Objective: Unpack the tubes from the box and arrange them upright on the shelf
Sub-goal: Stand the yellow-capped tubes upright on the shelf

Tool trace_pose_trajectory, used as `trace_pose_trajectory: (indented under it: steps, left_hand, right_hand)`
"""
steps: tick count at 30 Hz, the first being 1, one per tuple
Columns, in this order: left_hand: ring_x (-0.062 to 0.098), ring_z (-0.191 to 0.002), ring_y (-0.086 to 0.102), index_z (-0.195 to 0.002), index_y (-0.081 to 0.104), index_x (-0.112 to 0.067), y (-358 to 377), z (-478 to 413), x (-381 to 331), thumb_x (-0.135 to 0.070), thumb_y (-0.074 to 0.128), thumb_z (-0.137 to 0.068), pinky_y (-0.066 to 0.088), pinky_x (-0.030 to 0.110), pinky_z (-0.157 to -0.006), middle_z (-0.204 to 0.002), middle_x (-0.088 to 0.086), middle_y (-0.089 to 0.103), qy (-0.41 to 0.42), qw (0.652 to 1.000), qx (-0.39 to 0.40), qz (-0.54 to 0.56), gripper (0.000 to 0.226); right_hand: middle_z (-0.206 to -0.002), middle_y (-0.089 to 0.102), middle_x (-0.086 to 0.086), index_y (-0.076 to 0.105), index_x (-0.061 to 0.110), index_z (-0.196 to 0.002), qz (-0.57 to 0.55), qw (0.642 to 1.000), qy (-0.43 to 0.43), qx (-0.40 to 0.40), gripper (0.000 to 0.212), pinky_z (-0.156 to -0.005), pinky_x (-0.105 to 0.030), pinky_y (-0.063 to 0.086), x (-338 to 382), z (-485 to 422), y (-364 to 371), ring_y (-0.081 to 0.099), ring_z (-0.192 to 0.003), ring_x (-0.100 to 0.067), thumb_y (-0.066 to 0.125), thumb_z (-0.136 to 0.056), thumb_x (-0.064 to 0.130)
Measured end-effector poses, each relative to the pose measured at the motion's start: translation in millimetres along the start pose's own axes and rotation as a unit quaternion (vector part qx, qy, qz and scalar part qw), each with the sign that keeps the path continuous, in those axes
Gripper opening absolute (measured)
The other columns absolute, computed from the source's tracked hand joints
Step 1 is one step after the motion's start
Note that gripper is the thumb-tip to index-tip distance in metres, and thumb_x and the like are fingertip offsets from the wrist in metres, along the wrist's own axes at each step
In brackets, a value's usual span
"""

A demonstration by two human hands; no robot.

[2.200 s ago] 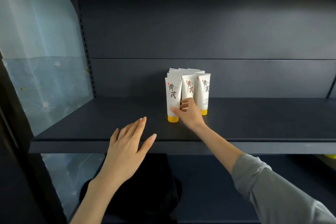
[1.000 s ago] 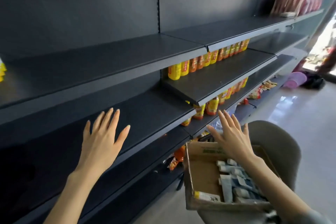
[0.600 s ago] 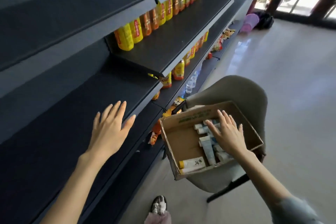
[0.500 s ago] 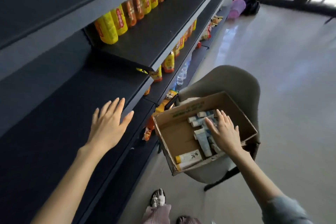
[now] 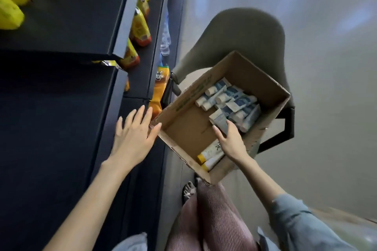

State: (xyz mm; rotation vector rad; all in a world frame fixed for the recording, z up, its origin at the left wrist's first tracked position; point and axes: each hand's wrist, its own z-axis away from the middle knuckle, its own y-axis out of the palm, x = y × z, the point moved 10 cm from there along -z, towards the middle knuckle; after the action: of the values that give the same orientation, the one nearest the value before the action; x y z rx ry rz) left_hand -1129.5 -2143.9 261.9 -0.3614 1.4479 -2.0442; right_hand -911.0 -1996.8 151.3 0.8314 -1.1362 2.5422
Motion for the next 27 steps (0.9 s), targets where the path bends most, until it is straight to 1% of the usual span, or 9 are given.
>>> trace_pose_trajectory:
  steps: [7, 9, 10, 12, 13, 16, 19, 24, 27]
  left_hand:
    - [0.017, -0.145, 0.01, -0.151, 0.014, -0.024, 48.2, -42.2, -29.3, -0.051, 0.022, -0.097, 0.006, 0.044, -0.116, -0.159, -0.002, 0.015, 0.036, 0.998, 0.031, 0.036, 0.061]
    - [0.015, -0.145, 0.008, -0.152, 0.012, -0.025, 63.8, -49.5, -38.8, -0.051, 0.022, -0.098, 0.005, 0.042, -0.116, -0.159, -0.003, 0.014, 0.046, 0.997, 0.045, 0.045, 0.061]
    - [0.015, -0.145, 0.007, -0.151, 0.012, -0.025, 70.4, -53.1, -42.5, -0.051, 0.021, -0.098, 0.004, 0.041, -0.116, -0.159, -0.003, 0.013, 0.049, 0.996, 0.05, 0.049, 0.061]
    - [0.016, -0.145, 0.009, -0.151, 0.012, -0.025, 81.7, -60.1, -47.0, -0.051, 0.021, -0.098, 0.005, 0.041, -0.117, -0.159, -0.003, 0.014, 0.052, 0.996, 0.054, 0.056, 0.061]
    - [0.016, -0.145, 0.009, -0.151, 0.012, -0.025, 86.7, -63.0, -47.8, -0.051, 0.021, -0.098, 0.005, 0.041, -0.117, -0.159, -0.002, 0.014, 0.052, 0.995, 0.056, 0.06, 0.061]
    - [0.017, -0.145, 0.011, -0.151, 0.013, -0.026, 99.8, -69.2, -46.7, -0.054, 0.02, -0.095, 0.006, 0.042, -0.117, -0.159, -0.003, 0.016, 0.05, 0.994, 0.063, 0.073, 0.064]
    - [0.015, -0.145, 0.01, -0.151, 0.013, -0.029, 112.2, -70.7, -42.6, -0.061, 0.015, -0.09, 0.007, 0.042, -0.116, -0.159, -0.005, 0.015, 0.046, 0.993, 0.073, 0.079, 0.069]
    - [0.014, -0.145, 0.011, -0.151, 0.015, -0.029, 126.6, -67.8, -35.1, -0.066, 0.01, -0.083, 0.009, 0.04, -0.117, -0.158, -0.006, 0.017, 0.025, 0.99, 0.084, 0.114, 0.077]
    - [0.013, -0.144, 0.012, -0.15, 0.016, -0.028, 128.8, -65.8, -36.5, -0.065, 0.013, -0.085, 0.01, 0.04, -0.116, -0.158, -0.006, 0.018, 0.019, 0.987, 0.081, 0.138, 0.075]
  right_hand:
    - [-0.154, 0.024, -0.018, 0.013, -0.003, -0.148, -0.078, 0.982, 0.163, 0.058, 0.072, -0.112, -0.032, 0.022, -59.2, -40.0, 77.4, 0.025, -0.142, -0.028, 0.044, -0.098, 0.04]
    - [-0.151, 0.03, -0.019, 0.008, -0.004, -0.148, -0.093, 0.965, 0.229, 0.086, 0.073, -0.107, -0.032, 0.03, -81.5, -46.0, 103.4, 0.032, -0.138, -0.031, 0.044, -0.099, 0.037]
    - [-0.147, 0.035, -0.02, 0.011, -0.006, -0.147, -0.1, 0.956, 0.262, 0.09, 0.071, -0.102, -0.032, 0.034, -92.9, -48.6, 114.4, 0.037, -0.134, -0.033, 0.044, -0.099, 0.034]
    - [-0.134, 0.041, -0.028, 0.033, -0.007, -0.133, -0.112, 0.938, 0.318, 0.083, 0.048, -0.091, -0.027, 0.034, -108.7, -51.9, 129.1, 0.042, -0.124, -0.036, 0.043, -0.099, 0.026]
    - [-0.129, 0.038, -0.033, 0.039, -0.006, -0.126, -0.12, 0.928, 0.346, 0.072, 0.039, -0.093, -0.026, 0.033, -113.2, -51.7, 134.4, 0.041, -0.122, -0.037, 0.042, -0.099, 0.022]
    - [-0.152, 0.015, -0.027, 0.015, -0.006, -0.145, -0.088, 0.935, 0.34, 0.051, 0.057, -0.115, -0.036, 0.018, -110.5, -62.5, 146.4, 0.016, -0.142, -0.037, 0.039, -0.099, 0.015]
    - [-0.157, -0.006, -0.019, 0.0, 0.006, -0.15, -0.102, 0.929, 0.357, -0.007, 0.071, -0.116, -0.04, 0.007, -110.1, -73.8, 157.8, 0.001, -0.145, -0.035, 0.045, -0.095, 0.009]
    - [-0.153, 0.01, -0.016, 0.006, 0.009, -0.15, -0.082, 0.946, 0.31, -0.053, 0.084, -0.111, -0.042, 0.023, -121.0, -79.6, 166.5, 0.019, -0.14, -0.037, 0.056, -0.083, -0.003]
    - [-0.143, 0.025, -0.021, 0.023, 0.001, -0.139, -0.085, 0.932, 0.347, -0.059, 0.068, -0.107, -0.038, 0.026, -134.3, -71.1, 168.8, 0.03, -0.133, -0.038, 0.06, -0.082, 0.0]
